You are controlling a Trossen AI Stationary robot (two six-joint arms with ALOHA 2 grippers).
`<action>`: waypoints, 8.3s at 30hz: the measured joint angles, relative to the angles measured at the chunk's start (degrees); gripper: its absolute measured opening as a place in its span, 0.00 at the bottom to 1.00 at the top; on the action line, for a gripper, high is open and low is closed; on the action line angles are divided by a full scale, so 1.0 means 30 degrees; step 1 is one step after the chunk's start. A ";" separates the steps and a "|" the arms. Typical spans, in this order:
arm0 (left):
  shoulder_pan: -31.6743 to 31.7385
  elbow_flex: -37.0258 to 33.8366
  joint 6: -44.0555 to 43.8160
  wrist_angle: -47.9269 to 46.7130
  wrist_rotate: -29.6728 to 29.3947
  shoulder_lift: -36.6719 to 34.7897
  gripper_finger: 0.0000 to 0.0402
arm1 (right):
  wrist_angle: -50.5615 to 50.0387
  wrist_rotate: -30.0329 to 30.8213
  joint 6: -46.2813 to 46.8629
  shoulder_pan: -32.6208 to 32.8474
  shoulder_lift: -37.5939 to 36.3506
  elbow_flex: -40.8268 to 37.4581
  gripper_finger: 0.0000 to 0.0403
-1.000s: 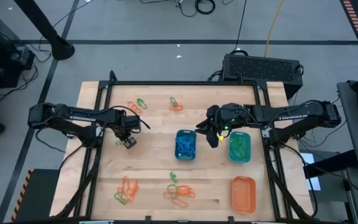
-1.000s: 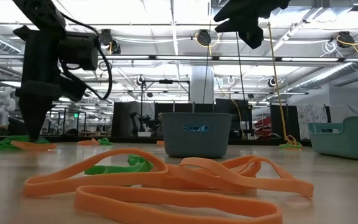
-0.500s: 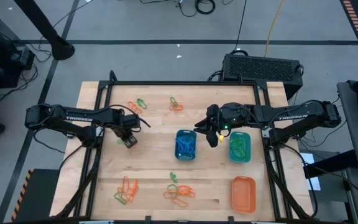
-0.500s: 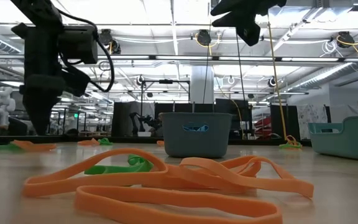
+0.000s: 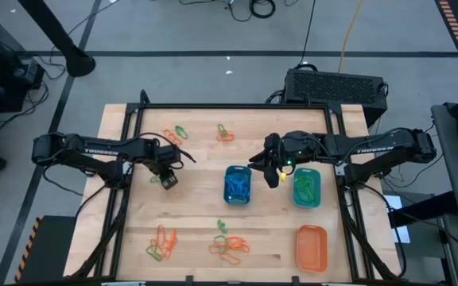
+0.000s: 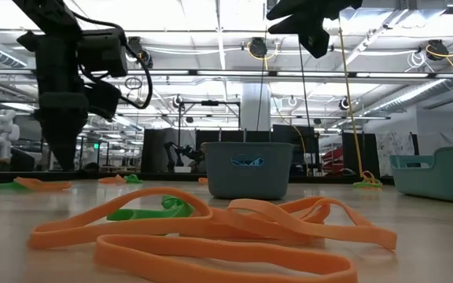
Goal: Sort rubber bands into baskets
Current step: Put the green rubberband into the light blue bin
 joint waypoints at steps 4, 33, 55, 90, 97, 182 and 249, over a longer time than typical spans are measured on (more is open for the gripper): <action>0.0000 -0.0379 0.0273 0.0445 0.0194 0.0007 0.36 | 0.0000 0.0000 0.0009 0.0005 0.0000 0.0000 0.25; 0.0002 -0.0634 -0.1717 0.0642 0.0972 0.2535 0.16 | 0.0000 0.0102 0.0016 0.0005 0.0000 0.0000 0.25; 0.0000 -0.0702 -0.1710 -0.0579 0.0775 -0.2908 0.00 | 0.0041 0.0073 0.1036 0.0005 0.0000 0.0000 0.25; -0.0385 -0.0663 -0.2246 2.0937 0.3150 -0.4821 0.00 | 1.0134 0.1489 -0.6168 -0.0670 1.0116 0.4906 0.48; -0.0372 -0.0663 -0.2252 2.1239 0.3135 -0.4743 0.00 | 0.7439 0.1472 -0.6490 -0.0870 1.1329 0.7380 0.59; 0.1173 -0.0670 -0.1241 1.1448 0.1749 -0.4597 0.47 | -2.2258 -0.3475 -0.0863 -0.1415 0.5166 0.2385 0.41; 0.8863 0.6135 0.2496 0.5338 -0.1260 0.9974 0.43 | -1.3937 -0.2011 -0.0975 -0.4024 0.5180 0.7308 0.34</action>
